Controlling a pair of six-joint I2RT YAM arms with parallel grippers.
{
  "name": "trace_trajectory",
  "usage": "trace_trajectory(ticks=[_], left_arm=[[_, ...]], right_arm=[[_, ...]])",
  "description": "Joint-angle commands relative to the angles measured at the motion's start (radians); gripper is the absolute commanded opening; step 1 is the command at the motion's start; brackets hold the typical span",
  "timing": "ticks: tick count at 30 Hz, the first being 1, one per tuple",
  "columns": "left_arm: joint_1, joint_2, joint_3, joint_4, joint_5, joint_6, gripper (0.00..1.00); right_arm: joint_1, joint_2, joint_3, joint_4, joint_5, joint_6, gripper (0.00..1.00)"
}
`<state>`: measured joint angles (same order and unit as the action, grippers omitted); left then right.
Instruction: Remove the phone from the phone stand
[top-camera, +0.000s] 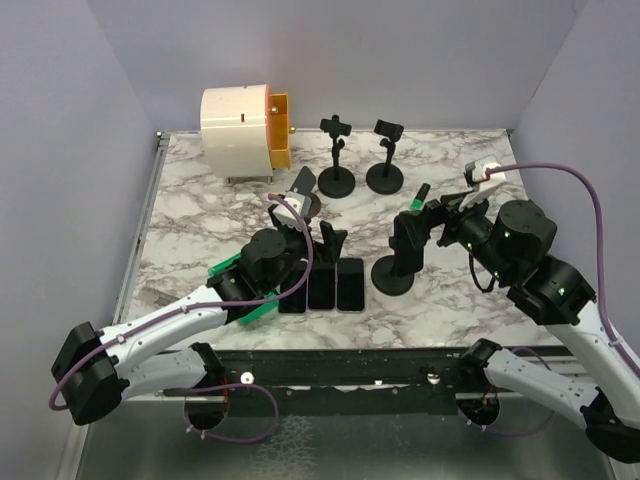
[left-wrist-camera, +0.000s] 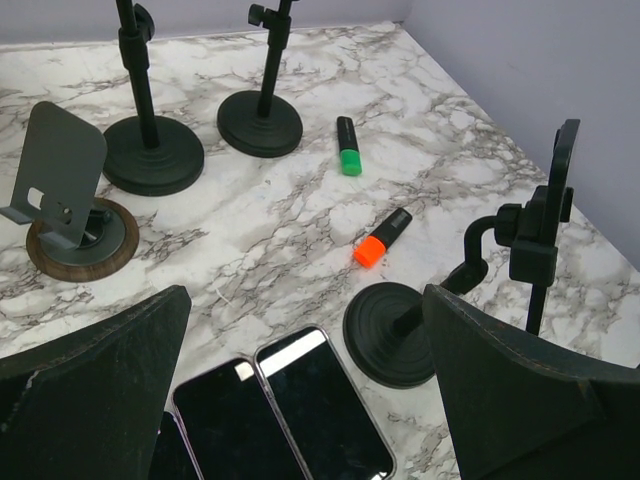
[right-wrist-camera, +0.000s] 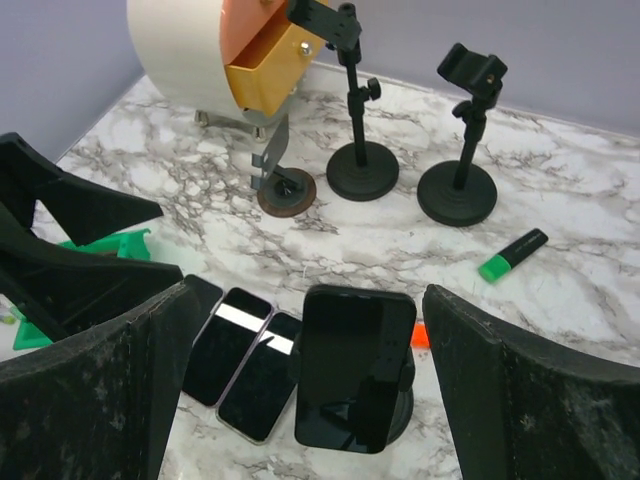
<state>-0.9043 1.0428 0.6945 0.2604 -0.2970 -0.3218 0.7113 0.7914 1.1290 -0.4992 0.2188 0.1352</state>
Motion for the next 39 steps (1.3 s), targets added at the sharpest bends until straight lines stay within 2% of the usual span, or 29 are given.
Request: trace_trajectory(ticks=[1, 6, 16, 25, 39], left_arm=[[0.001, 0.018, -0.010, 0.003, 0.001, -0.005, 0.99], [0.001, 0.027, -0.010, 0.003, -0.001, -0.005, 0.99], [0.001, 0.038, -0.004, 0.003, 0.008, -0.008, 0.99], [-0.002, 0.029, -0.008, 0.003, 0.012, -0.014, 0.99], [-0.006, 0.020, -0.005, 0.003, 0.029, -0.018, 0.99]], right_arm=[[-0.004, 0.083, 0.076, -0.077, -0.084, -0.050, 1.00], [-0.017, 0.126, 0.045, -0.094, -0.085, -0.031, 1.00], [-0.116, 0.095, -0.015, -0.088, -0.135, 0.007, 1.00], [-0.174, 0.109, -0.060, -0.051, -0.259, 0.018, 1.00], [-0.210, 0.157, -0.076, -0.053, -0.274, 0.007, 1.00]])
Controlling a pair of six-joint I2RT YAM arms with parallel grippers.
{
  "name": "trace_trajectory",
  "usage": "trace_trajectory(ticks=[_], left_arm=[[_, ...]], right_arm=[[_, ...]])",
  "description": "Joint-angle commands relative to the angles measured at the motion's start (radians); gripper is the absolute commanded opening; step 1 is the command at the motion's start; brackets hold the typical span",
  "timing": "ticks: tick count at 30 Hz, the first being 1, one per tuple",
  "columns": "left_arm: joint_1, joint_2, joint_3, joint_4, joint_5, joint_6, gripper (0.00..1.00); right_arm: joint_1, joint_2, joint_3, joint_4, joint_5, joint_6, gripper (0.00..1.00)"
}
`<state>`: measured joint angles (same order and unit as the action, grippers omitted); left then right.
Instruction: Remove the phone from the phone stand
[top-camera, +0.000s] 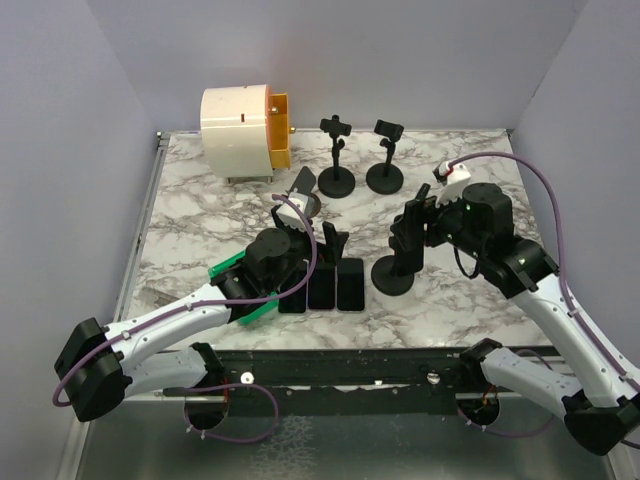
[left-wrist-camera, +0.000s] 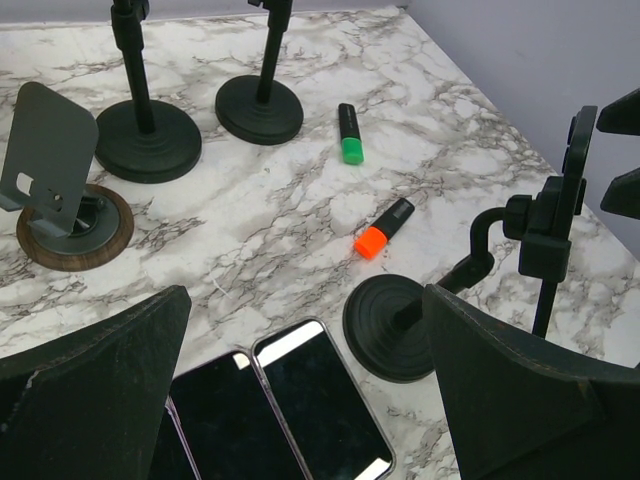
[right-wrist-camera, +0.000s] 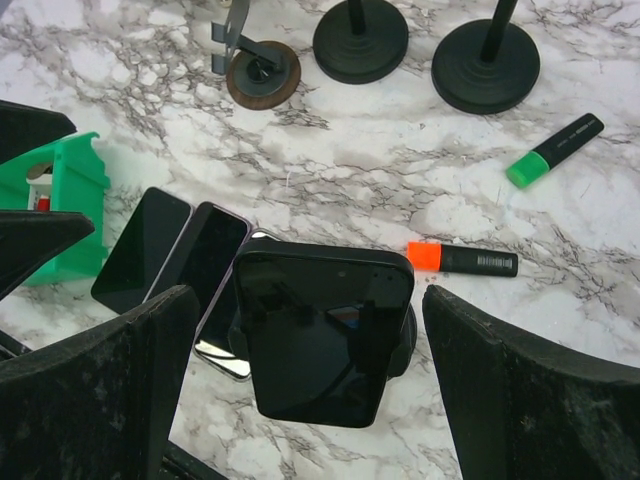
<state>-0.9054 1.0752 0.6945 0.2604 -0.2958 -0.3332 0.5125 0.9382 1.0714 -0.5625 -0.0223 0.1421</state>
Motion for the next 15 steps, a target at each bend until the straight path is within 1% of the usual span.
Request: trace_trajectory(ticks=[1, 8, 15], left_arm=[[-0.004, -0.012, -0.005, 0.003, 0.030, -0.008, 0.99], [-0.004, -0.019, -0.006, 0.003, 0.035, -0.012, 0.99], [-0.006, -0.027, -0.004, 0.003, 0.045, -0.015, 0.99]], right_arm=[[-0.014, 0.015, -0.021, 0.013, -0.033, 0.002, 1.00], [-0.030, 0.056, -0.016, 0.023, -0.042, 0.011, 0.99], [-0.037, 0.084, 0.003, 0.021, -0.060, 0.011, 0.97]])
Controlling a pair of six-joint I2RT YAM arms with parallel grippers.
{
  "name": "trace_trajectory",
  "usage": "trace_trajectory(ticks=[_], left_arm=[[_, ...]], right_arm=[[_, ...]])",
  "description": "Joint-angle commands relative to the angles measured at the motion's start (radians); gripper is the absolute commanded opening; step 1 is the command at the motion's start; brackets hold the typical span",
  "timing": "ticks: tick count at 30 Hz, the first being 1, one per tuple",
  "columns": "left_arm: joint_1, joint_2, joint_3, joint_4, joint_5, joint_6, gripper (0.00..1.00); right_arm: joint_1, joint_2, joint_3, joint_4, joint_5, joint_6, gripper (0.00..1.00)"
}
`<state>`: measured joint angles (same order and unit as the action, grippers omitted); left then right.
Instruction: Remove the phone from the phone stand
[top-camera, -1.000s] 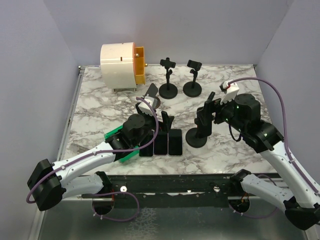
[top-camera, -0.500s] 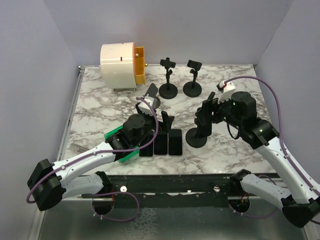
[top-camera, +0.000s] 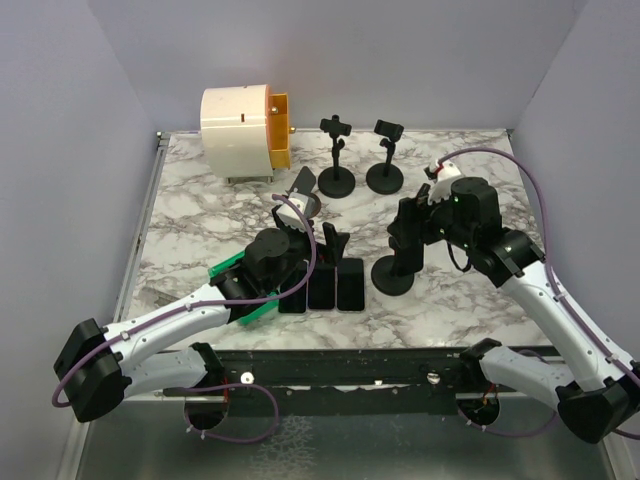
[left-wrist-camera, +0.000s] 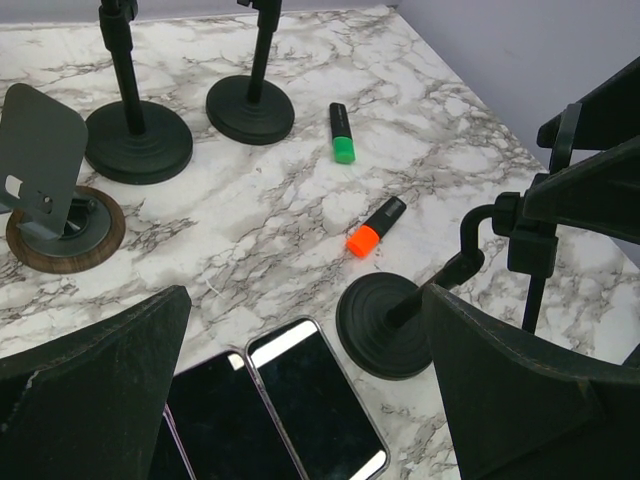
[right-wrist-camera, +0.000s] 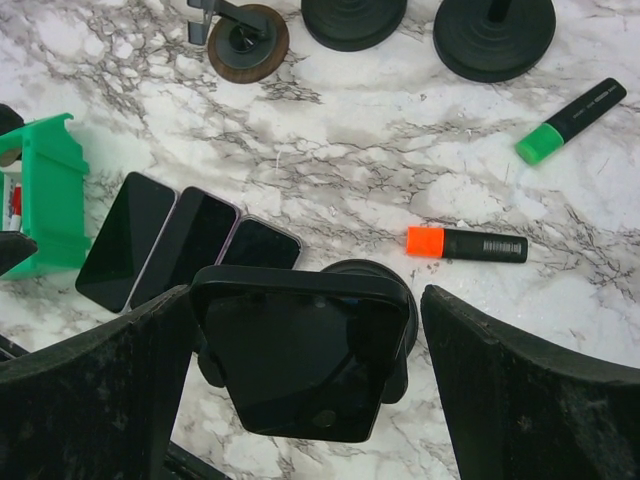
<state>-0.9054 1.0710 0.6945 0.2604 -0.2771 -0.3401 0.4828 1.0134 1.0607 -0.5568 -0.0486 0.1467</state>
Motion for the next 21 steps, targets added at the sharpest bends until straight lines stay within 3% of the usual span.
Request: trace_trajectory(ticks=[1, 21], left_arm=[[-0.006, -0.023, -0.003, 0.003, 0.027, -0.009, 0.99], [-0.007, -0.026, -0.002, 0.003, 0.039, -0.013, 0.99]], right_arm=[[-0.007, 0.012, 0.013, 0.015, -0.035, 0.007, 0.96], [-0.008, 0.028, 0.012, 0.010, -0.035, 0.013, 0.87]])
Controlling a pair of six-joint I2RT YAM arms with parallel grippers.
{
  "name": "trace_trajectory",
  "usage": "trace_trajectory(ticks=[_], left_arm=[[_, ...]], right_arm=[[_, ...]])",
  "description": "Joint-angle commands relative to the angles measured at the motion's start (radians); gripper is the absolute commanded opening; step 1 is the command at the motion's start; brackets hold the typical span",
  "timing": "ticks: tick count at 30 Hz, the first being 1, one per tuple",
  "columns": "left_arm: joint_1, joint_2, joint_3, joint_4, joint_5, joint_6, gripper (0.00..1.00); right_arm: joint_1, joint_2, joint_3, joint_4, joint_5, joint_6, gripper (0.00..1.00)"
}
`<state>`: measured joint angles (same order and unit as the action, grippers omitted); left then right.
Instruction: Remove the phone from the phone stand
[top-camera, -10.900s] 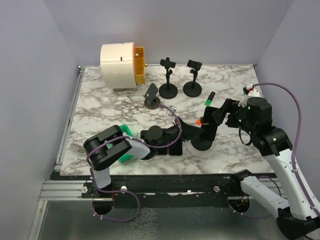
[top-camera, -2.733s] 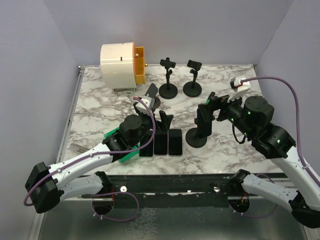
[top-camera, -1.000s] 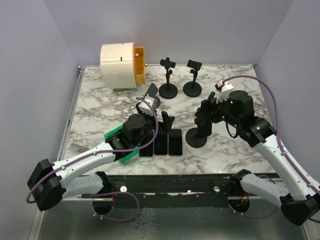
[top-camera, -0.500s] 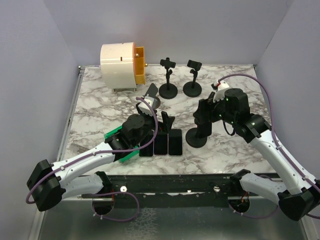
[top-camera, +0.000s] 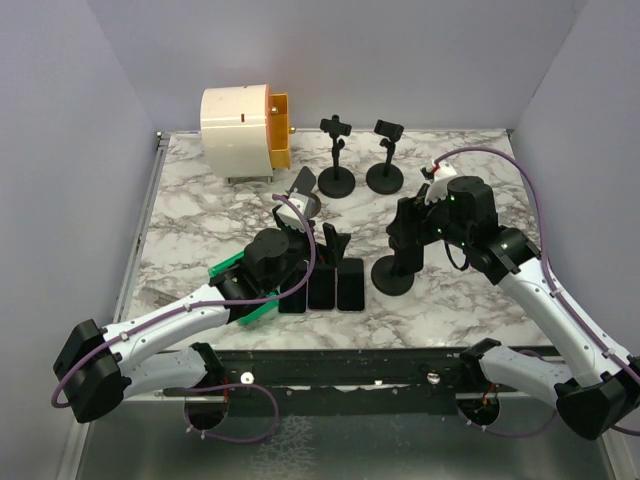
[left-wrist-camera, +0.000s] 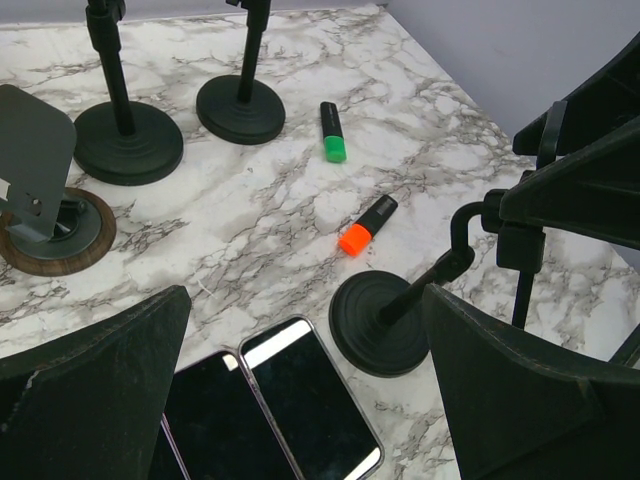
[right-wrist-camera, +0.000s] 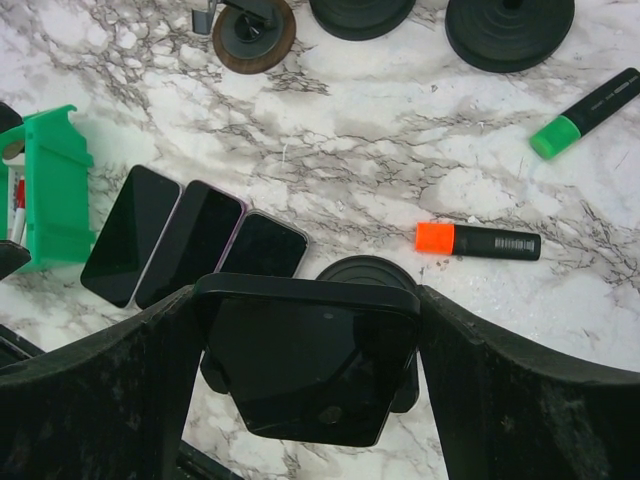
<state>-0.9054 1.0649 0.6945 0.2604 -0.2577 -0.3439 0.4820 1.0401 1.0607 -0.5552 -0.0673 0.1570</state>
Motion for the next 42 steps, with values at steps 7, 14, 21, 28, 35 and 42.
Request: trace_trajectory(ticks=[7, 14, 21, 28, 35, 42], left_arm=[[-0.007, -0.019, -0.003, 0.003, 0.018, -0.009, 0.99], [-0.007, -0.014, -0.002, 0.003, 0.018, -0.010, 0.99], [-0.007, -0.013, -0.002, 0.003, 0.020, -0.014, 0.99], [-0.008, -0.015, -0.003, 0.003, 0.021, -0.015, 0.99], [-0.009, -0.014, -0.002, 0.005, 0.023, -0.016, 0.99], [-0.009, 0.019, 0.003, 0.043, 0.116, -0.026, 0.96]], right_arm=[[-0.007, 0.006, 0.020, -0.005, -0.021, 0.001, 0.88], [-0.007, 0.013, 0.035, -0.030, -0.012, 0.011, 0.94], [-0.007, 0.009, 0.038, -0.047, -0.009, 0.023, 0.91], [-0.007, 0.002, 0.042, -0.045, -0.004, 0.027, 0.86], [-0.007, -0.003, 0.044, -0.044, 0.010, 0.030, 0.69], [-0.006, -0.008, 0.105, -0.082, 0.110, 0.039, 0.49]])
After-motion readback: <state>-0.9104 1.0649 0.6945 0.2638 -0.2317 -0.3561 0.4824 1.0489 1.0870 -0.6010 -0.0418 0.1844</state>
